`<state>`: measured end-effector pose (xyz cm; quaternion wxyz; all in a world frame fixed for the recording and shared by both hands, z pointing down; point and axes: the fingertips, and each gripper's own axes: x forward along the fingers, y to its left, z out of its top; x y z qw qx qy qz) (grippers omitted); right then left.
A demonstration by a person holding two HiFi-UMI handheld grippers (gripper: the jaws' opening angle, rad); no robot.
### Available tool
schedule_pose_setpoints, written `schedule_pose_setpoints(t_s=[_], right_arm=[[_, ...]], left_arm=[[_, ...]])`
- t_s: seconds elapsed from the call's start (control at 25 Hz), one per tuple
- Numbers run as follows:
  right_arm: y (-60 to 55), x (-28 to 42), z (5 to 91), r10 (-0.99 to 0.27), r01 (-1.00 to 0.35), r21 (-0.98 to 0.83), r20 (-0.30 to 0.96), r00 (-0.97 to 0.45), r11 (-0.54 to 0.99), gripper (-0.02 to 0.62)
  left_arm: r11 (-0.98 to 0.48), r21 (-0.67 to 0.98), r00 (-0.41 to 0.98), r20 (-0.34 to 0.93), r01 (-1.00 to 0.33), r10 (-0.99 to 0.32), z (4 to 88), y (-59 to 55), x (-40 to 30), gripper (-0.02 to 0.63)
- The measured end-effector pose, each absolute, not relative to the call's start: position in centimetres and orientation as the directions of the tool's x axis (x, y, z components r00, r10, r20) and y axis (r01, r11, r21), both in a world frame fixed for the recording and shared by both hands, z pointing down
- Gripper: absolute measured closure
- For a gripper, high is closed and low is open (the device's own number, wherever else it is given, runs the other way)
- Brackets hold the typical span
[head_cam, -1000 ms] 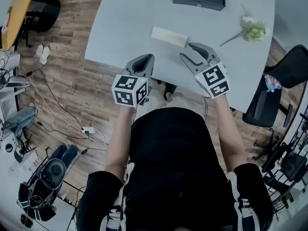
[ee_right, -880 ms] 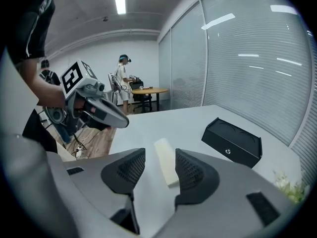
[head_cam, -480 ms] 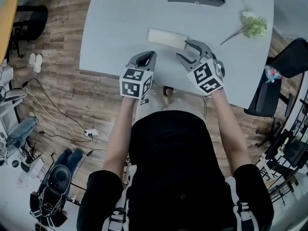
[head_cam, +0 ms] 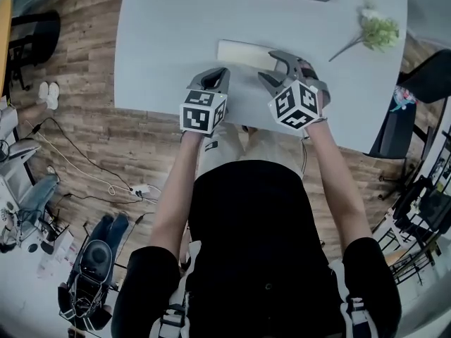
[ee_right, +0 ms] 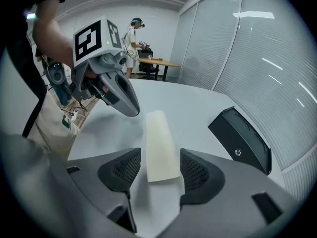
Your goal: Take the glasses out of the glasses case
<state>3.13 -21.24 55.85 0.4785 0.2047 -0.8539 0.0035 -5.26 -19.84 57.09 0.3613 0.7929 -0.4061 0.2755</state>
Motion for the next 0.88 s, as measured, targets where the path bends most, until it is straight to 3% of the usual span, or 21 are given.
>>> schedule_pose_setpoints(t_s=[0.88], right_arm=[[-22.4,4.0,59.8,-0.377,-0.324,0.256,0.835,-0.4,0.911,0.319]], left_arm=[[-0.457,0.362,0.535,0.775,-0.812,-0.337,60.8,-22.0,-3.8,0.581]])
